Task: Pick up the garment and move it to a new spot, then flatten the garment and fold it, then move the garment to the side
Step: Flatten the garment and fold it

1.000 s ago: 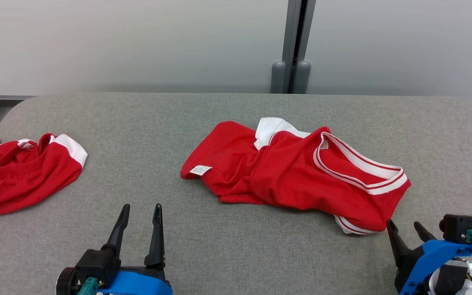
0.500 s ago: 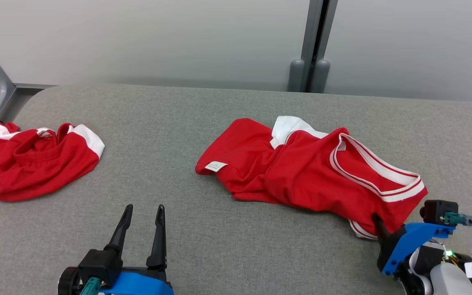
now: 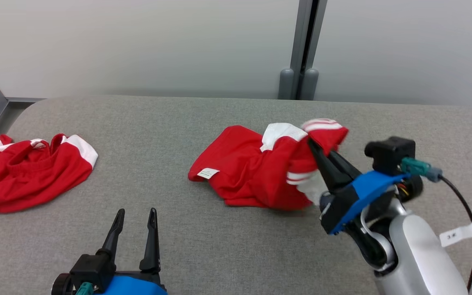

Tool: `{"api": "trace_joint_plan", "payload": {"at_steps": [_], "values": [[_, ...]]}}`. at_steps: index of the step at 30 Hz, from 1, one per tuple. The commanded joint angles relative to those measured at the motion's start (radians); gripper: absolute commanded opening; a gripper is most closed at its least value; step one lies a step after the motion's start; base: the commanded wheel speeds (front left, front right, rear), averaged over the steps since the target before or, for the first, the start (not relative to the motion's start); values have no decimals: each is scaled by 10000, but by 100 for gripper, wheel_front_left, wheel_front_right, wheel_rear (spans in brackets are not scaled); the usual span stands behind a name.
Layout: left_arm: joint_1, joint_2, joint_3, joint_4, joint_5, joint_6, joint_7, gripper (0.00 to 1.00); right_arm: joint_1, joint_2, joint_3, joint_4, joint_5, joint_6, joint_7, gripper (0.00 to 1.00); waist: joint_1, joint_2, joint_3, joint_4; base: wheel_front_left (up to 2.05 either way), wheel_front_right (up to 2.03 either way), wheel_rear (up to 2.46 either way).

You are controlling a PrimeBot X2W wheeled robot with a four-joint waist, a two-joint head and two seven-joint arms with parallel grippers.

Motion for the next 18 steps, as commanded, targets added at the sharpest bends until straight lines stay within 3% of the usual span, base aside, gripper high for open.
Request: {"api": "trace_joint_plan", "payload": {"at_steps": [1, 4, 8, 14, 18], "values": [[27, 47, 31, -39, -15, 51, -25, 100, -374, -31, 281, -347, 448, 5, 98, 0, 0, -1, -52, -77, 0, 0, 0], [18, 39, 45, -61, -48, 82, -25, 100, -1280, -35, 1225, -1024, 1742, 5, 348, 0, 0, -1, -84, -155, 0, 0, 0], [-165, 20, -40, -43, -27, 30, -25, 100, -3147, -31, 2301, -599, 3485, 5, -56, 0, 0, -1, -32, -37, 0, 0, 0], [-366, -96, -347, 83, 53, -72, -25, 100, -6013, -31, 3572, 888, 5767, 5, -1732, 0, 0, -1, -41, 560, 0, 0, 0], [-300, -152, -350, 28, 42, -39, -25, 100, -7281, -37, 3790, 1754, 6451, 5, -3166, 0, 0, -1, -30, 735, 0, 0, 0]]}}
